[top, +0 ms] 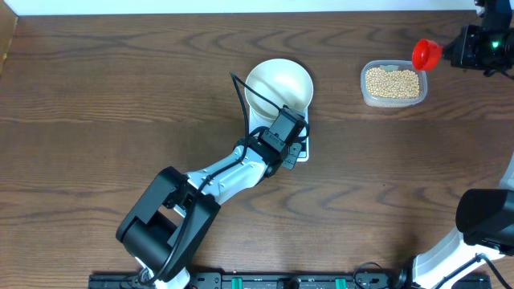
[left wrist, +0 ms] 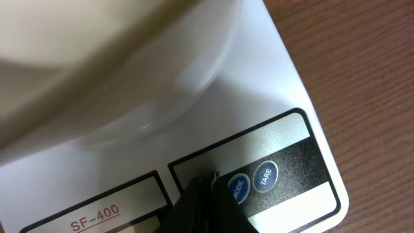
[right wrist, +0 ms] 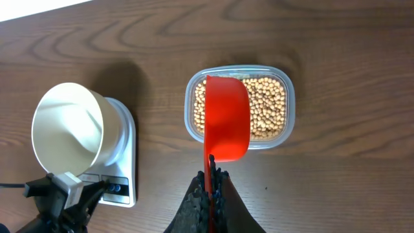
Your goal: Scoop item into bowl and weigh 50g on scale
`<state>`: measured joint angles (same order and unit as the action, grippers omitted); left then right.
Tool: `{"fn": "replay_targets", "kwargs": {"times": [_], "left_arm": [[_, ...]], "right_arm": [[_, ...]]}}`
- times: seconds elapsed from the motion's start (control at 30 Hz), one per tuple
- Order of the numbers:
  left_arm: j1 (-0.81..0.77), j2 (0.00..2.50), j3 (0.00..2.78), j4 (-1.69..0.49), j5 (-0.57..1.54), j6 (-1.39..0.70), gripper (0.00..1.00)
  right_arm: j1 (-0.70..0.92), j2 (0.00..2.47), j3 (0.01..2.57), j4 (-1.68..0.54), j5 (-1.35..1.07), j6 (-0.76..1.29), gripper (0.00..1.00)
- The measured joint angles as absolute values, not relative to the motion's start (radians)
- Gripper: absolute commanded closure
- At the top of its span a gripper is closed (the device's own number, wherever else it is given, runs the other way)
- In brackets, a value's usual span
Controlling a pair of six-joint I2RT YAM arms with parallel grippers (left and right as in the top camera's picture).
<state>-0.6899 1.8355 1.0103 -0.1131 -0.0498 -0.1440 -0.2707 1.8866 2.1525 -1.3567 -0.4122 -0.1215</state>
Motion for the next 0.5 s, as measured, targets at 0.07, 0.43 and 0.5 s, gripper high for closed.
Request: {"fn": "replay_targets", "kwargs": {"times": [0.07,0.43,0.5], "left_arm": [[-0.69,1.83,1.01,-0.115,-0.05,-0.141,0.92],[-0.69,1.789,1.01,-0.134,-0.047,-0.133,0.93],[-0.69,1.79,1.01,-0.139,-0.047,-0.133,0.93]], "right_arm": [[-0.271,1.887,2.152,-1.357,-0.412,-0.122,0.99],[-0.271,1.887,2.152,-1.357,-0.412,-0.122,0.99],[-0.271,1.887,2.152,-1.357,-0.412,-0.122,0.99]]}}
